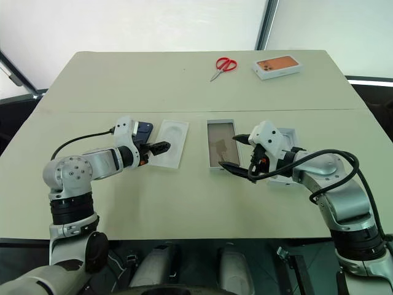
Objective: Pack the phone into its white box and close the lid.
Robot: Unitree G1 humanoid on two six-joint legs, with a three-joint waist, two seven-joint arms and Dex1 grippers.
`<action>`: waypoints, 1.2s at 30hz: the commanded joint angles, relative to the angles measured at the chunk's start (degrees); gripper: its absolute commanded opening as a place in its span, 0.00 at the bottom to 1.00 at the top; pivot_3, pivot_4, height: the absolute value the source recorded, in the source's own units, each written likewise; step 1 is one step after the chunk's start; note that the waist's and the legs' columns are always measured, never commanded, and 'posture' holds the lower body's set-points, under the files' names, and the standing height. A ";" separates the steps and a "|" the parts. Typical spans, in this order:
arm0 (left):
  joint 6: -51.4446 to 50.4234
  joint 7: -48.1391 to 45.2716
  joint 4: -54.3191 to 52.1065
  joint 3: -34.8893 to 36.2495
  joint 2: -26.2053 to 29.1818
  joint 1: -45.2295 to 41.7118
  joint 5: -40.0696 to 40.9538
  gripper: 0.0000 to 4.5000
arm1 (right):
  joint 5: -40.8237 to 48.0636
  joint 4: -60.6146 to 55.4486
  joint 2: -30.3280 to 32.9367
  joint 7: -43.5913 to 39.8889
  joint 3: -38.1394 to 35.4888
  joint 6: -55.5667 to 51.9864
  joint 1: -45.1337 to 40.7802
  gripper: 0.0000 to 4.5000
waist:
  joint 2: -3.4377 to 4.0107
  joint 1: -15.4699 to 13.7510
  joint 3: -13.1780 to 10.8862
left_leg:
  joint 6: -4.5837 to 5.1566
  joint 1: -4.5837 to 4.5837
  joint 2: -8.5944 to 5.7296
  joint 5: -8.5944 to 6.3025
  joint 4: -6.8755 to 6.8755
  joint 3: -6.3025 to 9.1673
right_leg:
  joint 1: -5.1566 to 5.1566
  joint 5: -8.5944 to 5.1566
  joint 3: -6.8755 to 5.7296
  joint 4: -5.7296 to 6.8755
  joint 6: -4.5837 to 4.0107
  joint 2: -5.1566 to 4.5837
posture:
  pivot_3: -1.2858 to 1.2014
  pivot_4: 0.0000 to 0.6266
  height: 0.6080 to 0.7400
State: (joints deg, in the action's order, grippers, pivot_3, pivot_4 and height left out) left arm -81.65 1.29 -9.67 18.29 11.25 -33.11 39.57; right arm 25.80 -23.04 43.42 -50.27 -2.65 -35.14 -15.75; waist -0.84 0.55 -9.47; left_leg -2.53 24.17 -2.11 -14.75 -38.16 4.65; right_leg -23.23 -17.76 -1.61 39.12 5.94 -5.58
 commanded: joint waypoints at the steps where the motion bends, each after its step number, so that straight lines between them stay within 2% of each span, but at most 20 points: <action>1: -3.42 -1.29 0.68 0.97 -1.03 -1.36 0.70 1.00 | 1.73 -3.78 1.04 -0.64 -1.40 -0.06 0.07 0.99 | 0.00 -0.01 0.00 | 0.00 0.00 0.00 0.00 0.00 0.00 | 0.00 0.00 0.00 0.00 0.00 0.00 | 0.52 0.24 0.68; 4: -6.77 -2.50 0.94 3.09 -2.11 -2.06 1.42 1.00 | 1.90 -4.18 1.44 -0.82 -1.58 -0.10 0.19 0.99 | -0.01 -0.09 0.00 | -0.01 0.00 -0.01 0.01 -0.01 -0.01 | 0.03 0.00 0.00 -0.02 0.01 -0.01 | 0.52 0.24 0.68; 7: -7.40 -2.58 1.36 4.61 -2.37 -2.18 -0.29 0.72 | 1.39 -4.19 1.53 -0.86 -1.03 0.30 0.62 1.00 | -0.01 -0.05 0.00 | -0.04 0.00 -0.01 0.02 -0.01 0.00 | 0.04 -0.01 0.00 -0.02 0.01 -0.01 | 0.52 0.24 0.68; 13: -6.70 -3.22 0.13 6.06 -2.65 -1.89 -1.58 0.03 | 1.16 -4.39 1.40 -0.87 -0.35 0.44 0.87 1.00 | -0.04 -0.04 -0.02 | -0.06 0.00 -0.01 0.04 -0.01 0.00 | 0.03 -0.01 0.00 -0.02 0.01 -0.02 | 0.52 0.24 0.68; 14: -6.14 -3.68 -0.36 6.06 -2.51 -1.64 -1.57 0.01 | 1.00 -4.32 1.37 -0.92 -0.04 0.50 0.75 1.00 | -0.03 -0.03 -0.02 | -0.07 0.00 0.00 0.04 -0.01 0.00 | 0.03 -0.01 0.00 -0.02 0.01 -0.02 | 0.52 0.24 0.68; 19: -3.37 -5.76 -2.84 8.46 -2.34 -0.58 -0.61 0.01 | 0.95 -4.54 1.77 -1.43 0.41 0.41 0.45 1.00 | -0.03 0.05 -0.02 | -0.24 0.00 0.01 0.14 0.00 0.00 | 0.02 -0.01 0.00 -0.02 0.01 -0.02 | 0.52 0.24 0.68; 26: -3.55 -7.52 -4.83 19.05 -7.59 -3.54 7.84 0.01 | 0.45 -3.63 3.82 -2.12 -1.48 1.22 0.44 1.00 | -0.06 -0.26 -0.03 | -0.25 0.02 0.04 0.14 0.00 0.01 | 0.03 -0.01 0.00 -0.03 0.01 -0.04 | 0.52 0.24 0.68; 29: -4.93 -6.04 -3.94 18.33 -9.94 -5.25 8.31 0.01 | -0.08 -1.95 5.89 -2.79 -3.34 2.05 0.12 1.00 | -0.10 -0.74 -0.06 | -0.24 0.06 0.01 0.13 -0.03 0.00 | 0.04 -0.01 -0.02 -0.07 0.01 -0.06 | 0.52 0.24 0.68; 31: -5.58 -4.88 -4.34 17.86 -13.65 -6.56 9.52 0.01 | -0.16 -1.17 7.13 -3.27 -4.41 2.69 0.05 1.00 | -0.14 -0.97 -0.08 | -0.22 0.05 -0.02 0.13 -0.04 -0.02 | 0.05 -0.01 -0.01 -0.08 0.01 -0.06 | 0.52 0.24 0.68; 33: -5.37 -1.91 -5.08 15.53 -20.15 -7.37 8.95 0.01 | -0.92 0.06 8.65 -3.79 -5.69 3.69 0.26 1.00 | -0.18 -1.41 -0.10 | -0.22 0.06 -0.02 0.12 -0.05 -0.02 | 0.06 -0.01 -0.01 -0.10 0.01 -0.07 | 0.52 0.24 0.68; 36: -6.66 4.66 -3.51 14.85 -26.89 -8.47 4.96 0.01 | -1.24 1.01 10.02 -4.42 -6.97 4.57 0.82 1.00 | -0.37 -1.11 -0.21 | -0.15 0.11 -0.04 0.09 -0.11 -0.03 | 0.10 -0.01 -0.05 -0.15 0.03 -0.09 | 0.52 0.24 0.68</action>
State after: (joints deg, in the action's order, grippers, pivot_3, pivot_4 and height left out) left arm -88.43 2.34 -12.34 33.43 -9.35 -39.55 46.31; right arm 24.81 -22.10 52.02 -54.14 -6.78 -31.92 -14.92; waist -1.21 -0.56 -9.68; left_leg -2.68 24.26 -2.16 -14.66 -38.25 4.61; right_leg -23.14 -17.78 -1.65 38.99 5.97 -5.66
